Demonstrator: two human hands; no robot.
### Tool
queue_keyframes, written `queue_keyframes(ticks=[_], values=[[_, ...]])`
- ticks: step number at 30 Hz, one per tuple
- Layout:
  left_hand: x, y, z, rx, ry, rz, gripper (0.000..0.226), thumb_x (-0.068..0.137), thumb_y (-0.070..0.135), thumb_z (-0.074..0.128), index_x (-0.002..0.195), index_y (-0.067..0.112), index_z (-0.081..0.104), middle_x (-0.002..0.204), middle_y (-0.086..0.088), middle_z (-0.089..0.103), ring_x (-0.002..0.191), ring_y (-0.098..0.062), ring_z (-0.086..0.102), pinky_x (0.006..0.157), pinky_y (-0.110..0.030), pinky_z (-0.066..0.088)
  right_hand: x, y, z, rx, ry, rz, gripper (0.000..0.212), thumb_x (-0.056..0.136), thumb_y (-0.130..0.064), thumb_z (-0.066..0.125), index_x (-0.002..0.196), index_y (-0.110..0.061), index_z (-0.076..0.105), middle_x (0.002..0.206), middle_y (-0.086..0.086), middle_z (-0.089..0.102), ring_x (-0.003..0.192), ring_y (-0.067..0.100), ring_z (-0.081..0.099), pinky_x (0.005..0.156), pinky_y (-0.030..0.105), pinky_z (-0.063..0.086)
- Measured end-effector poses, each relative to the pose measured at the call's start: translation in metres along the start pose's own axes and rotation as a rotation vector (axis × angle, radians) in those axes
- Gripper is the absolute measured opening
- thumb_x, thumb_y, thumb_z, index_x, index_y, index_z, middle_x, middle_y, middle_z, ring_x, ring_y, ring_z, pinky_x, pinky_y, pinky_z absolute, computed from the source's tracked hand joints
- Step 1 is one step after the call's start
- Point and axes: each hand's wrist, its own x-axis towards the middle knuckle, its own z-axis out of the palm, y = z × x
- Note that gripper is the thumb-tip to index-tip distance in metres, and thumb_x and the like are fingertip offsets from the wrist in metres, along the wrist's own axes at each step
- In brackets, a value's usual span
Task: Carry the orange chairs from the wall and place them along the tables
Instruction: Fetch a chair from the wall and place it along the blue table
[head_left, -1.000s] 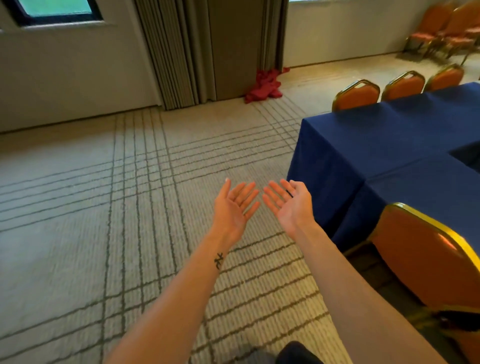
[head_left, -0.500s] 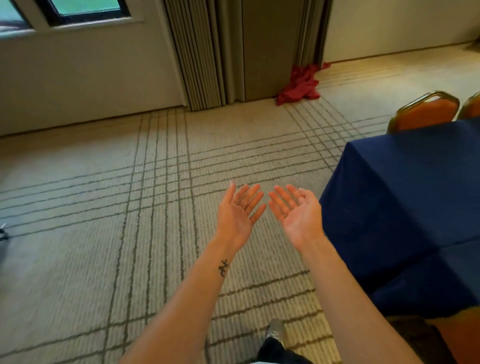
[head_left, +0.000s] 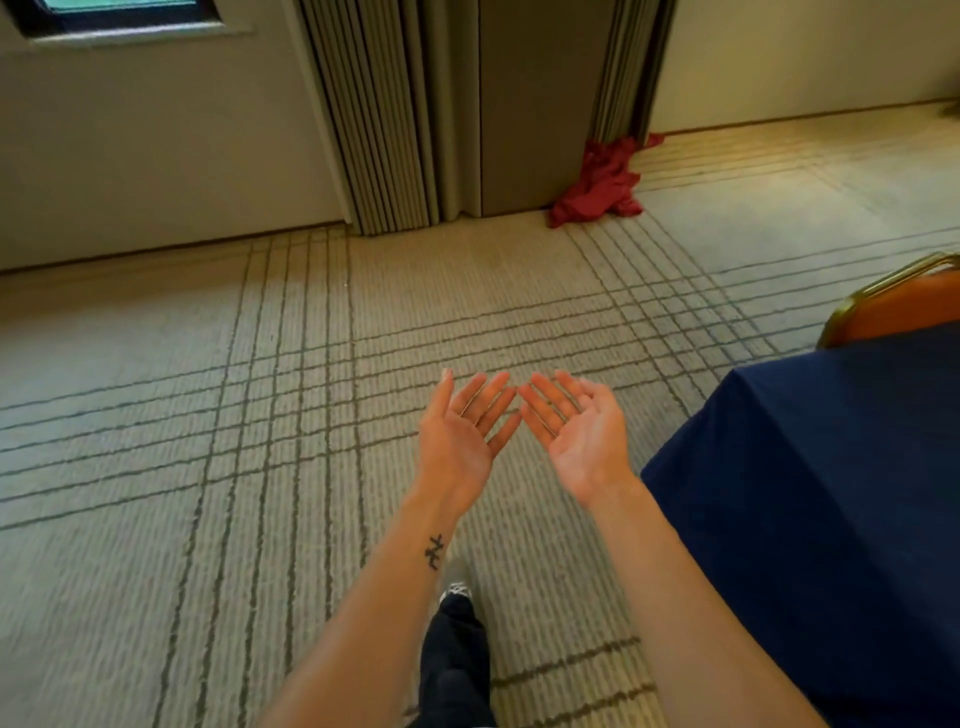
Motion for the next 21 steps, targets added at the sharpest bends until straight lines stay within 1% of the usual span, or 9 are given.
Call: queue_keyframes(ticks=[4,7,12,16,21], values=[[0.097,0.045,0.015,-0.007,-0.036,-0.011,0.062,0.100,0.053,0.051,0.143,0.007,0.051,0.131,-0.011,0.068,0.126,-0.028,0.063,0.114,-0.051,0.042,0.086,-0.029,0.047,0.017,0.026,-0.067,0.039,0.101,-0.026,0.048,0.133,-0.005,0.055,0.130,0.020,0.065,0.115,0.034,0.067,0.103,0.046,0.051],[0.162,0.082,0.030,0.012,-0.085,-0.029,0.060,0.101,0.052,0.049,0.142,0.008,0.052,0.131,-0.011,0.068,0.125,-0.028,0.063,0.114,-0.052,0.042,0.138,-0.050,0.083,0.029,0.035,-0.080,0.039,0.102,-0.026,0.048,0.134,-0.006,0.054,0.129,0.019,0.066,0.115,0.035,0.067,0.104,0.047,0.050],[0.248,0.133,0.073,0.184,-0.167,-0.018,0.058,0.102,0.053,0.045,0.140,0.010,0.054,0.130,-0.008,0.069,0.123,-0.025,0.064,0.112,-0.051,0.044,0.213,-0.090,0.129,0.036,0.013,-0.117,0.038,0.104,-0.027,0.047,0.135,-0.006,0.053,0.129,0.019,0.066,0.115,0.034,0.067,0.102,0.046,0.051],[0.324,0.139,0.109,0.203,-0.198,-0.081,0.060,0.102,0.054,0.045,0.139,0.008,0.054,0.130,-0.010,0.069,0.124,-0.027,0.064,0.113,-0.051,0.043,0.282,-0.123,0.138,0.090,0.071,-0.136,0.039,0.104,-0.027,0.045,0.136,-0.007,0.053,0.127,0.017,0.068,0.113,0.032,0.069,0.100,0.045,0.052],[0.434,0.121,0.162,0.214,-0.215,-0.142,0.059,0.102,0.054,0.045,0.138,0.008,0.055,0.130,-0.010,0.069,0.124,-0.028,0.064,0.114,-0.051,0.042,0.382,-0.179,0.127,0.156,0.117,-0.156,0.038,0.105,-0.026,0.044,0.135,-0.006,0.053,0.129,0.019,0.066,0.117,0.035,0.066,0.107,0.049,0.048]])
